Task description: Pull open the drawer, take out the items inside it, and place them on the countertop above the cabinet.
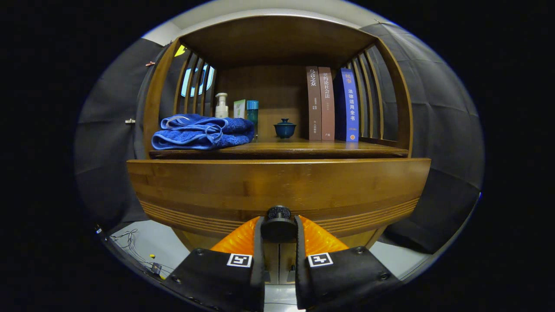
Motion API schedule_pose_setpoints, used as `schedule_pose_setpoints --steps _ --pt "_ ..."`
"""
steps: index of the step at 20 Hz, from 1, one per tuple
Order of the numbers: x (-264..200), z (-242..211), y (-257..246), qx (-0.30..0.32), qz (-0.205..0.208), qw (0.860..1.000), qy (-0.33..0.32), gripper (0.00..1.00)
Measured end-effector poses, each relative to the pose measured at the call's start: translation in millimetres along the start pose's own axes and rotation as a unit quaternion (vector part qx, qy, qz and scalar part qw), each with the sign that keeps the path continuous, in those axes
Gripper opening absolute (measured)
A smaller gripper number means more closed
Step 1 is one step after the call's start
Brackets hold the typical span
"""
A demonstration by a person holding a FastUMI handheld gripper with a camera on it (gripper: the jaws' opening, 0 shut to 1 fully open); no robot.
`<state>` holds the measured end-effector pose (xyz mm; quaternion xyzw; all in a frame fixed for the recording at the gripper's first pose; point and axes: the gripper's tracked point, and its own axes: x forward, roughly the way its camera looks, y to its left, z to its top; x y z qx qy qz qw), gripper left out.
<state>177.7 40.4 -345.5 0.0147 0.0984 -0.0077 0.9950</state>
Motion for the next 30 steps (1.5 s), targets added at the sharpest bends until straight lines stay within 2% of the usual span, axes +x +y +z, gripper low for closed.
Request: schedule_pose_setpoints --steps 7,17,30 --pt "-57.1 -9.3 -3.3 -0.004 0.004 1.0 0.003 0.32" --pt "-107.3 -27.2 -8.1 0.0 0.009 1.0 0.017 0.32" --pt "-120.7 -35.9 -7.8 0.006 0.009 1.0 0.003 0.32"
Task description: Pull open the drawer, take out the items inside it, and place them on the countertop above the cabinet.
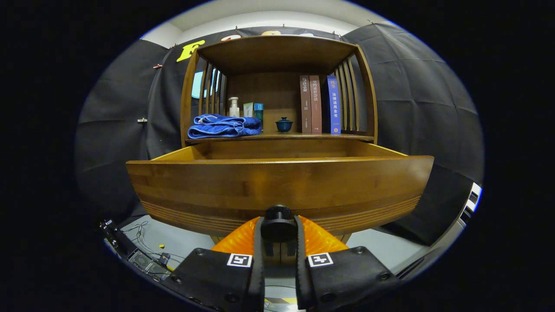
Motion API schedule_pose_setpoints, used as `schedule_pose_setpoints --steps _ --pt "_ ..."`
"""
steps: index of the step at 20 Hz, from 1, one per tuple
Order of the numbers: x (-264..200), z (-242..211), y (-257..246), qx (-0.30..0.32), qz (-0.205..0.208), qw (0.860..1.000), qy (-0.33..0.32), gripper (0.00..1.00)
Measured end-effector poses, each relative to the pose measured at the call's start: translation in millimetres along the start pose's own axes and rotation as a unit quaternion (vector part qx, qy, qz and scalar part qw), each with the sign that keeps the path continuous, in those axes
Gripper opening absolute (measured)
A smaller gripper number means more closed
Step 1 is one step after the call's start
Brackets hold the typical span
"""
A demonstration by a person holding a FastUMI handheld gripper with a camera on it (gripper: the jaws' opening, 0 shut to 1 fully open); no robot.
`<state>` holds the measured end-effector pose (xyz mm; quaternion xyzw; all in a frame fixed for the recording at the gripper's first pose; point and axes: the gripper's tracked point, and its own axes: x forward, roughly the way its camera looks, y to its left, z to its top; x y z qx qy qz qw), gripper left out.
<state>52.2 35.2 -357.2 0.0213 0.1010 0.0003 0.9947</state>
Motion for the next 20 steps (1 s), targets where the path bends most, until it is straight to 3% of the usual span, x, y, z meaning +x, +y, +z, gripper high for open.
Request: schedule_pose_setpoints --steps 2,6,15,20 --pt "-0.7 0.4 -0.3 0.022 0.002 1.0 -0.001 0.42" --pt "-7.7 -5.9 -9.4 0.04 -0.015 0.999 0.015 1.0" --pt "-36.5 87.7 3.7 0.021 0.003 1.0 -0.011 0.99" --pt "-24.7 156.6 -19.5 0.029 -0.014 0.999 0.002 0.99"
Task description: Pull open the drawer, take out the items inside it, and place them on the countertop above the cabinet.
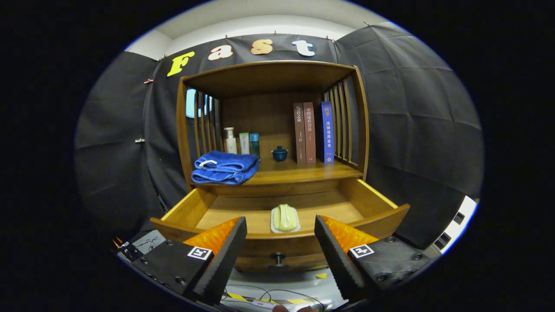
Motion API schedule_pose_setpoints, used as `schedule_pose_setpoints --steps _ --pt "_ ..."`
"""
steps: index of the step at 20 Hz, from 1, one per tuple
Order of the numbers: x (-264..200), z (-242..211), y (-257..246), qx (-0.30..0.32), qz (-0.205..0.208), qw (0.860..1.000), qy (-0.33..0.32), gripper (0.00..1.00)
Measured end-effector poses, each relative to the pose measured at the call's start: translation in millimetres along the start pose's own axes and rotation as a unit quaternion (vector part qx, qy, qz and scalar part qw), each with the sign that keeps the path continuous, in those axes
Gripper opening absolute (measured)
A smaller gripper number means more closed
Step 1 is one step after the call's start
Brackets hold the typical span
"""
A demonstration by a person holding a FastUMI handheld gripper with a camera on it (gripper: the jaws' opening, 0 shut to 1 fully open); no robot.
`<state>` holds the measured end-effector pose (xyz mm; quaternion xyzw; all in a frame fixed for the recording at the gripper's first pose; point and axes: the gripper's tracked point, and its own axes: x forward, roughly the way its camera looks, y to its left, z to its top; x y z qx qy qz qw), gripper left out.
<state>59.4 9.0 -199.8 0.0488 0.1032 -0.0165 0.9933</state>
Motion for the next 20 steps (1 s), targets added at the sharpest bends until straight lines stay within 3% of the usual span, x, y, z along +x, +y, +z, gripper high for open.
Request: schedule_pose_setpoints --steps 3,7,13,17,20 --pt "27.2 21.8 0.1 0.018 -0.006 0.999 0.03 0.99" --pt "78.8 5.0 11.5 -0.023 -0.011 0.993 0.118 0.99" --pt "151.5 -58.1 15.9 -0.033 -0.008 0.959 0.282 1.0" --pt "173.8 -94.1 16.3 -0.059 -0.009 0.938 0.342 1.0" --pt "185.7 -102.9 13.2 -0.068 -0.019 0.934 0.351 0.97"
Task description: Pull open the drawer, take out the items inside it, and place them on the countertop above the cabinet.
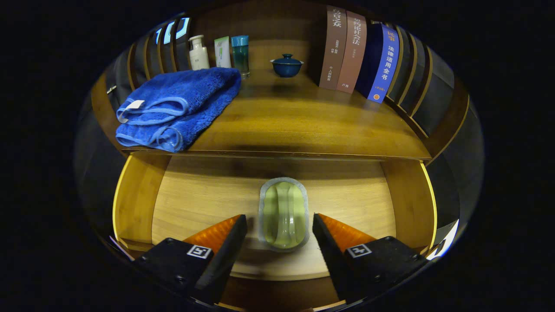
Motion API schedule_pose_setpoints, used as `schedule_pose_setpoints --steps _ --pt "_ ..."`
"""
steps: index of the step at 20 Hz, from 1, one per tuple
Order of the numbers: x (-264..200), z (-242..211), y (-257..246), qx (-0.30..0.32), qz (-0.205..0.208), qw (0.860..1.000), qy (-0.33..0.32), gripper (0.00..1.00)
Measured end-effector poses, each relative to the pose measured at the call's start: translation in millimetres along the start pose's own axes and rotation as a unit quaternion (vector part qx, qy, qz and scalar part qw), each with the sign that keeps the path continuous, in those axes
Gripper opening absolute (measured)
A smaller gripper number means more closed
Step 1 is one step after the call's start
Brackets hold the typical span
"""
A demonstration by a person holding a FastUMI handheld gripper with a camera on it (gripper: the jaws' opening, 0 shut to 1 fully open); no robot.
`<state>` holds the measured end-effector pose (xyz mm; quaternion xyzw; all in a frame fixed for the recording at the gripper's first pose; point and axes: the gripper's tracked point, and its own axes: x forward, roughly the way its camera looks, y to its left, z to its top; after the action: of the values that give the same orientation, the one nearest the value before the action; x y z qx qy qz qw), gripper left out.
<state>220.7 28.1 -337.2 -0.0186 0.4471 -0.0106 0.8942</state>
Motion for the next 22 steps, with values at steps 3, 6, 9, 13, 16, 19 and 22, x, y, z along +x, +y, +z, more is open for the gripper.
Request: schedule_pose_setpoints --steps 3,6,9,13,16,19,22 --pt "15.4 -7.9 -3.5 -0.009 -0.015 1.0 0.013 0.71" --pt "23.1 -15.5 -6.3 0.001 -0.014 1.0 0.012 0.4" --pt "21.9 -12.2 -9.3 0.019 -0.004 1.0 -0.001 0.17" --pt "5.9 -14.7 -17.8 0.027 -0.009 0.999 -0.018 0.18" --pt "-20.4 -9.7 -17.7 0.034 -0.004 0.999 -0.039 0.17" --pt "-54.3 -1.0 -18.9 0.03 -0.002 0.998 -0.06 0.17" --pt "-88.0 9.9 -16.9 0.025 0.001 0.996 -0.084 0.17"
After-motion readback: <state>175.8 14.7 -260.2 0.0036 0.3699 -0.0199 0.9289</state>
